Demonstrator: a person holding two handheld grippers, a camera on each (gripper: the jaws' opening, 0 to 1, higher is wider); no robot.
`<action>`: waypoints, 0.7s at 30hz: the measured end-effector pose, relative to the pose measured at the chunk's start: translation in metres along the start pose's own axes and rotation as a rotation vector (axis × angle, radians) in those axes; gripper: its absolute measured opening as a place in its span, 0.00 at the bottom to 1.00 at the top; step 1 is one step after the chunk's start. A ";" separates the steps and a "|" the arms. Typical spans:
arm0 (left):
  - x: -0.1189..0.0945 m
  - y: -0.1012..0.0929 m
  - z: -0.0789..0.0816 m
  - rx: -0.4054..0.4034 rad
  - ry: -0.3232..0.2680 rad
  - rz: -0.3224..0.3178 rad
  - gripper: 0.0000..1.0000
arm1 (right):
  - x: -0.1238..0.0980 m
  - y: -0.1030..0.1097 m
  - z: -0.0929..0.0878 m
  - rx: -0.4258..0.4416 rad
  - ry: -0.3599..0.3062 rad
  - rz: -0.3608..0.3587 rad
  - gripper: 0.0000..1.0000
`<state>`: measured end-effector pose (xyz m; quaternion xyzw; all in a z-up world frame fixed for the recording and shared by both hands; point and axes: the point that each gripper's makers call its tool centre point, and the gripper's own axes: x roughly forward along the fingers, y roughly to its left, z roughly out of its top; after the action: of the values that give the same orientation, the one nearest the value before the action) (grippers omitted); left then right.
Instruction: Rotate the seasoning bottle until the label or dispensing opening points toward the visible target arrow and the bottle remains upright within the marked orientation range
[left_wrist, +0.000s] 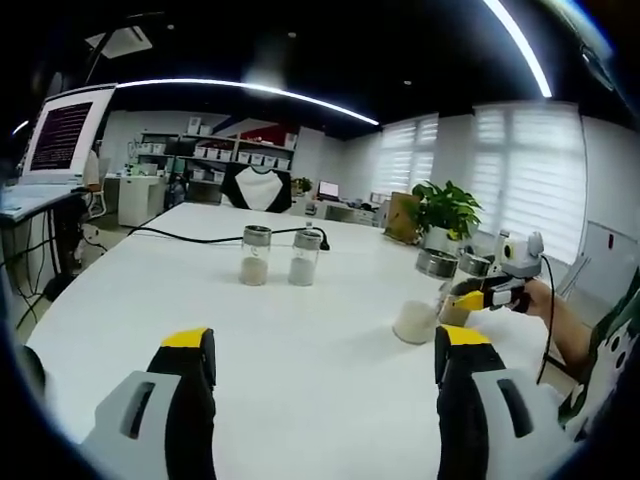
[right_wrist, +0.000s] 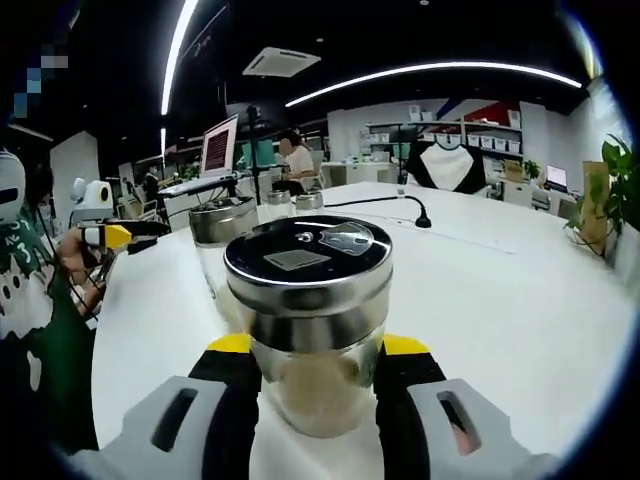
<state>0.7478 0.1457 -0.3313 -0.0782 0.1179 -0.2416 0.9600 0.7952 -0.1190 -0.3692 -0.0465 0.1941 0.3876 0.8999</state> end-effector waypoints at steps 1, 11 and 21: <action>0.000 0.002 0.001 0.012 -0.003 0.012 0.95 | 0.000 0.000 0.000 0.002 -0.002 -0.003 0.43; 0.000 0.002 0.001 -0.001 -0.005 0.008 0.95 | 0.000 -0.001 0.001 0.008 -0.028 -0.040 0.43; 0.001 0.001 0.002 0.000 -0.007 0.009 0.95 | 0.001 -0.002 0.001 0.024 -0.034 -0.111 0.43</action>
<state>0.7494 0.1467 -0.3297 -0.0785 0.1150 -0.2370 0.9615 0.7979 -0.1194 -0.3685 -0.0397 0.1807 0.3355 0.9237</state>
